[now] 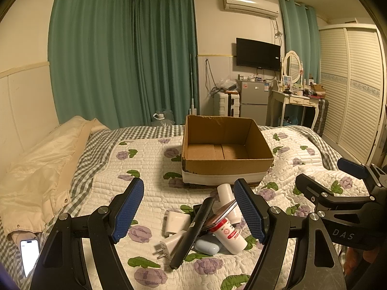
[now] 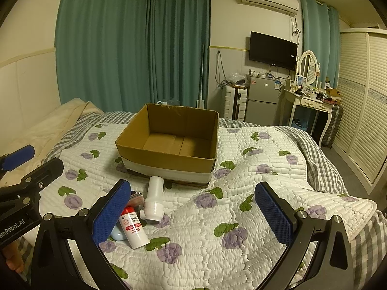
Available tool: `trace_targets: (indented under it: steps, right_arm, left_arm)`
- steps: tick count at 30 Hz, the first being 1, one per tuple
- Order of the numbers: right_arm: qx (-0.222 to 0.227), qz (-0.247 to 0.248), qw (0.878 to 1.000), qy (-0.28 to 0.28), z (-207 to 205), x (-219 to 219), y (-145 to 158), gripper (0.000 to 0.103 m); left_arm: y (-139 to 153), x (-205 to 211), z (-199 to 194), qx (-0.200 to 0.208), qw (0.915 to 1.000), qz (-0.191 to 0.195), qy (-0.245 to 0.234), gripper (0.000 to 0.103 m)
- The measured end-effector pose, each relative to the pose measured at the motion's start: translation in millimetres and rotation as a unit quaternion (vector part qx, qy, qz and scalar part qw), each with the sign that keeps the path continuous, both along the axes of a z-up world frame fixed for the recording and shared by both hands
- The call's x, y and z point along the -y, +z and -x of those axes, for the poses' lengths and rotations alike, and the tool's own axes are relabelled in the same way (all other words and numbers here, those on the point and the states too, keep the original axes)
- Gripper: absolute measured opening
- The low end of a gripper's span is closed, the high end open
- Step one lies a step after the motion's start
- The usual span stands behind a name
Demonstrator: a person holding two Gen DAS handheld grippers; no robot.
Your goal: Organize rigid objects
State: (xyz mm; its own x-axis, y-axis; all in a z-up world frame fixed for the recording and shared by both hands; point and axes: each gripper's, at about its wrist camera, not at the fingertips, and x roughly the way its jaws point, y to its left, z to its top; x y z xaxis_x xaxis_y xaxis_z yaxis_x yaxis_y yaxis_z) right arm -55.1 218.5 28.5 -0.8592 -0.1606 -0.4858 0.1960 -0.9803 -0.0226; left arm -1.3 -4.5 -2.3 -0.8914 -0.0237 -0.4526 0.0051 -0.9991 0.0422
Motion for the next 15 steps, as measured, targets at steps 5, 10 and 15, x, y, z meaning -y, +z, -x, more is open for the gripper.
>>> trace_targets:
  steps: [5,10,15]
  right_arm:
    - [0.0,0.0,1.0,0.001,-0.3,0.8,-0.3,0.103]
    - [0.0,0.001,1.0,0.0,0.0,-0.7,-0.6,0.103]
    - [0.0,0.001,1.0,0.001,0.0,-0.7,-0.6,0.103]
  left_arm:
    - [-0.5,0.7,0.3,0.0,1.0,0.001,0.0,0.08]
    - [0.6,1.6,0.5,0.0,1.0,0.001,-0.001,0.08]
    - [1.1,1.6,-0.1,0.0,1.0,0.002,-0.001,0.08]
